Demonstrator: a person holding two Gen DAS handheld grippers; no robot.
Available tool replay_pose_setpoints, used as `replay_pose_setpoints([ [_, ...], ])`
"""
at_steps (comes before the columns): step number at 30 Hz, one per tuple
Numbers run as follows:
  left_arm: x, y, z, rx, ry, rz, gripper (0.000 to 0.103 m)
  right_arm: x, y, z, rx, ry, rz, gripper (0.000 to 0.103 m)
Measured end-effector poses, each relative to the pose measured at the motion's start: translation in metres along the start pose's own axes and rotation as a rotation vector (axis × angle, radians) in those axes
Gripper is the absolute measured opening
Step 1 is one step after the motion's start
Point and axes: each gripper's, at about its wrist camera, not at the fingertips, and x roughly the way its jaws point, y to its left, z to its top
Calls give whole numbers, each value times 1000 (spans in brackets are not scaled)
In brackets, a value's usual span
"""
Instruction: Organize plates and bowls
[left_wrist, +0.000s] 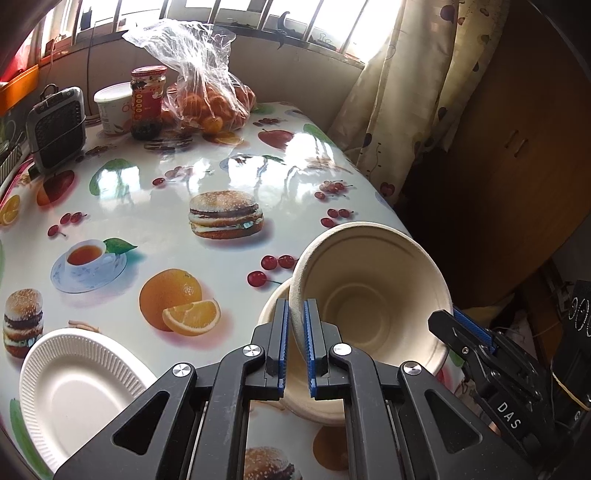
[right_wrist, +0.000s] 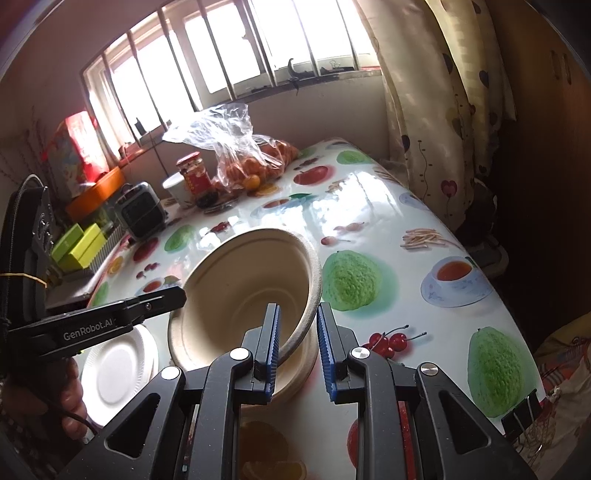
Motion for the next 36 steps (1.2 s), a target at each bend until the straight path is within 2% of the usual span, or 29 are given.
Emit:
replay_pose_setpoints([
  [36,10,14,-14,-41,36,33,8,22,-1,-13,0,72,18,20],
])
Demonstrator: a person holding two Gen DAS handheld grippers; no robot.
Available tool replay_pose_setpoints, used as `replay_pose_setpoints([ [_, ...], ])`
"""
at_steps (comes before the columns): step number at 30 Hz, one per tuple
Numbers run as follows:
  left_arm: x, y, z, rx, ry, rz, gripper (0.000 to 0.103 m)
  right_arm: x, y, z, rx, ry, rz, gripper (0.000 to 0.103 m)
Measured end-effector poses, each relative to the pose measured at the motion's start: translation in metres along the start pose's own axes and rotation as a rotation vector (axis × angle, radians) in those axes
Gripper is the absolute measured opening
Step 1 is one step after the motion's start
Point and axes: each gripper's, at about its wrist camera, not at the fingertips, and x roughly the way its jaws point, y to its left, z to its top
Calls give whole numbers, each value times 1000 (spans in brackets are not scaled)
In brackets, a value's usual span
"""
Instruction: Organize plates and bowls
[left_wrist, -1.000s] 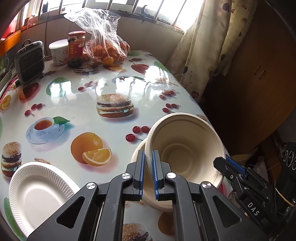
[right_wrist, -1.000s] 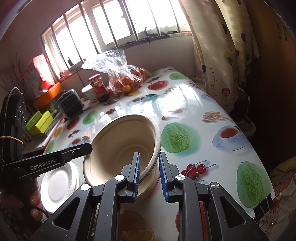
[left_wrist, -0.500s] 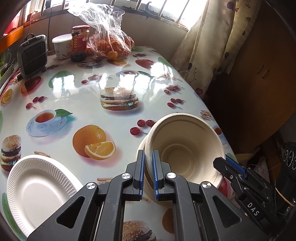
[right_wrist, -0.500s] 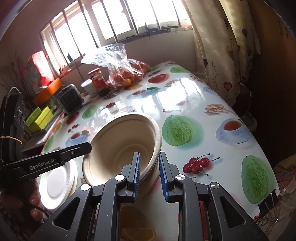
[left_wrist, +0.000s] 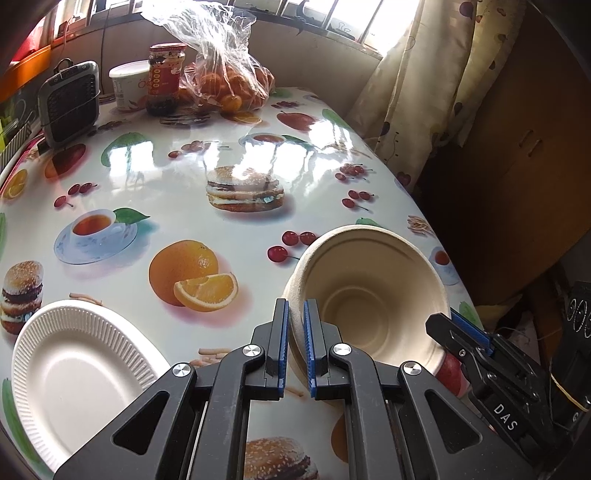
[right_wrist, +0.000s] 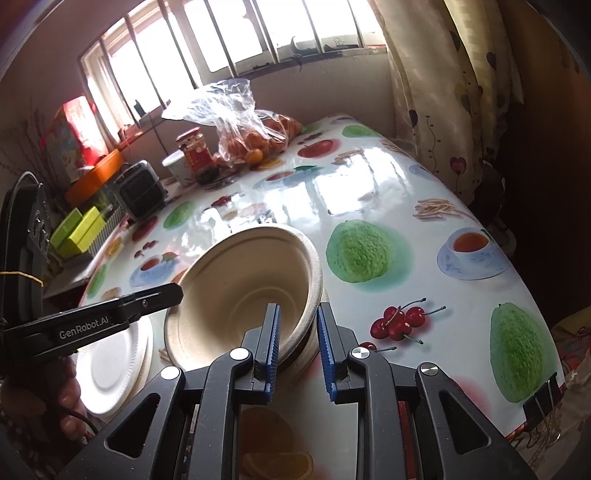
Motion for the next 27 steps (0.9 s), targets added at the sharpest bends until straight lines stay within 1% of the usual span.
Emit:
replay_pose_setpoints([
  [15,3,0,-1,2,5,12,8,1,0,0,-1,2,-2,21],
  [22,4,3,-2,-1,8,15,8,7,-1,-9,-11,8,-13,21],
  [27,5,2,-2,1,7,17,8,8,0,-8,-11,9,-14,21],
])
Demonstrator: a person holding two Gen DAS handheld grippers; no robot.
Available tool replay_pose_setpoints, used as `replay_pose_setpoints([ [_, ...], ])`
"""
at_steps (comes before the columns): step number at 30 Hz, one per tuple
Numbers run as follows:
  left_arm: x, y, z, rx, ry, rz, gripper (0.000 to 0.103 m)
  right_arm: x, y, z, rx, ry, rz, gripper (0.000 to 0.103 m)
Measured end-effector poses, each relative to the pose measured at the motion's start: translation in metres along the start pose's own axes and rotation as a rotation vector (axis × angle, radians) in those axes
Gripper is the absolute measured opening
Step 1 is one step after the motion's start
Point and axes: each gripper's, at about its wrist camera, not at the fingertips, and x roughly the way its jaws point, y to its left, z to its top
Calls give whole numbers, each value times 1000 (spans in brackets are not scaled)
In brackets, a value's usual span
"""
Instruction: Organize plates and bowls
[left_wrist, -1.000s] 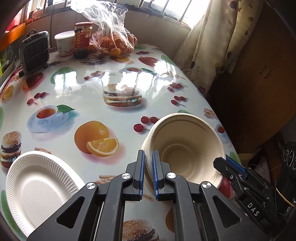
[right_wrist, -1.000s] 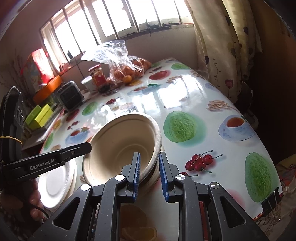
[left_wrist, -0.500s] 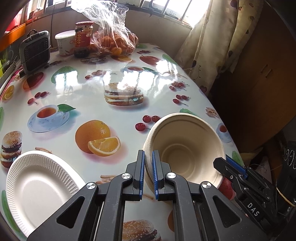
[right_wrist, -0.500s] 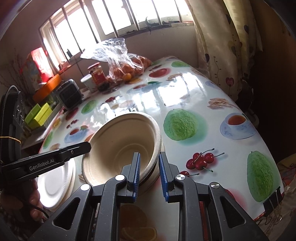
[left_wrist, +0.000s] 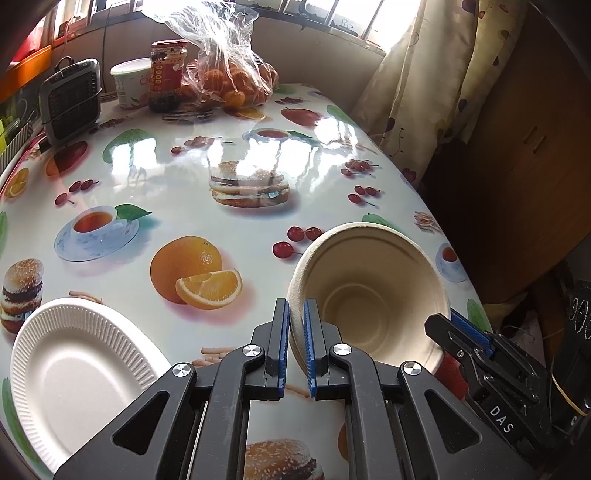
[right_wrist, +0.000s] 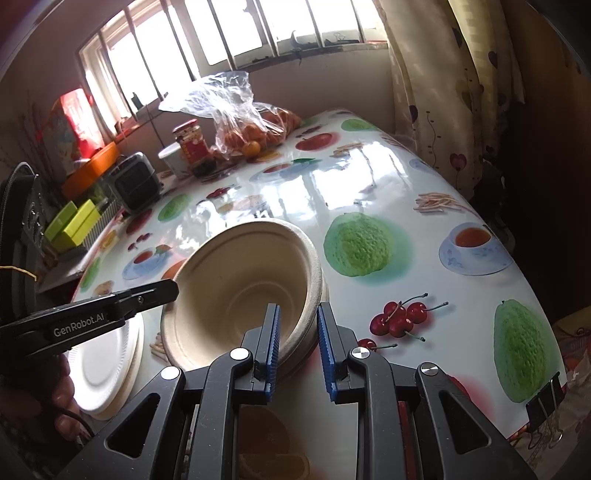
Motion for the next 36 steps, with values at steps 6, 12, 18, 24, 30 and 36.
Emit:
replay_pose_setpoints([
  [6,2,1,1,0,-1,2,8,1,-1,0,1,1,-1,21],
  [12,0,1,1,-3,-1,2,8,1,-1,0,2,1,1,21],
  [18,1,1,0,-6,0,3,8,1,-1,0,2,2,-1,21],
  [24,1,1,0,-7,2,5,9,2,-4,1,4,6,-1,25],
  [30,1,0,0,0,2,16,9,2,-5,1,6,5,-3,31],
  [36,2,1,-1,2,2,22,14,2,-6,1,8,4,-2,38],
])
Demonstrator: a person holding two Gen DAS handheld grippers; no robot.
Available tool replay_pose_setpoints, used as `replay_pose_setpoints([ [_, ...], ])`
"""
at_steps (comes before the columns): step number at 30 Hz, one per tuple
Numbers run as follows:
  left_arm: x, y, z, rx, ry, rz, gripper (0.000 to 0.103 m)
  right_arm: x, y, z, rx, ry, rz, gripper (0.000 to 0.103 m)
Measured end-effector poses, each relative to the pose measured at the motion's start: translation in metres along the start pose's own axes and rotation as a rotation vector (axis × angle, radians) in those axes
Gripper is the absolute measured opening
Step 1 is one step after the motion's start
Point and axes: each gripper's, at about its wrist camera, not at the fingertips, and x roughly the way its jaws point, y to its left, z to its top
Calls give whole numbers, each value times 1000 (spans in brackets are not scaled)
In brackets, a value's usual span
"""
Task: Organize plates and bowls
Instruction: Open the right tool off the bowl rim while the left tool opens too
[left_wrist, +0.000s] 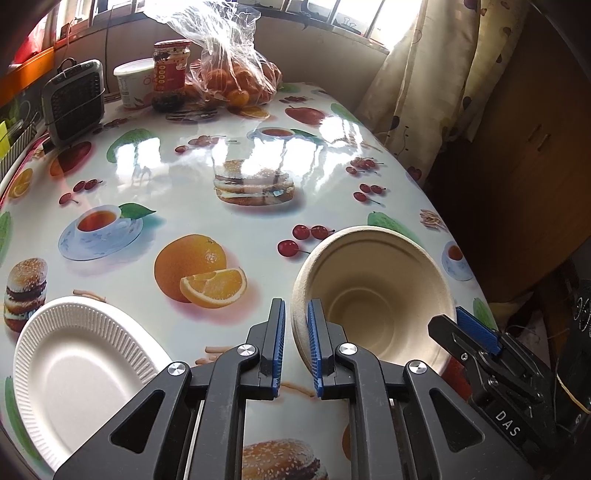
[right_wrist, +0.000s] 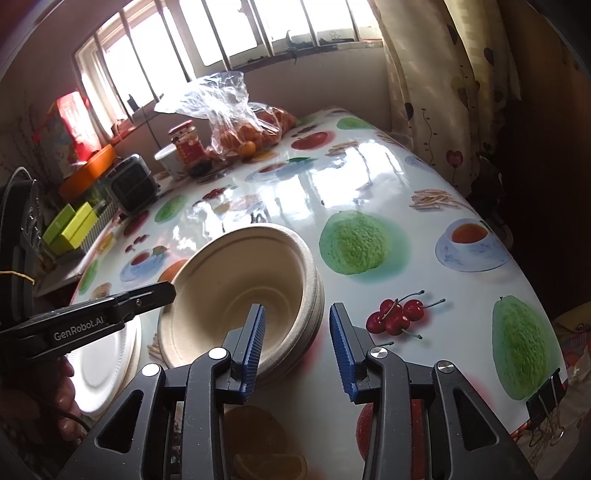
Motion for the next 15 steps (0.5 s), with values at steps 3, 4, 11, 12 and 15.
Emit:
replay_pose_setpoints([
  [3,0,-1,0,3,-4,0,20,0,-2,0,3,1,0,41],
  [4,0,0,0,3,-6,2,22,0,-2,0,3,1,0,42],
  [11,-3,-2,0,20,-18,0,38,-3,-5,3,7,-7,1,48],
  [12,-3,-2,0,24,-16,-1,42,-4,-6,3,7,-10,2,48],
  [15,-2,-2,0,33,-9,3,42,-8,-7,8,6,-17,0,48],
])
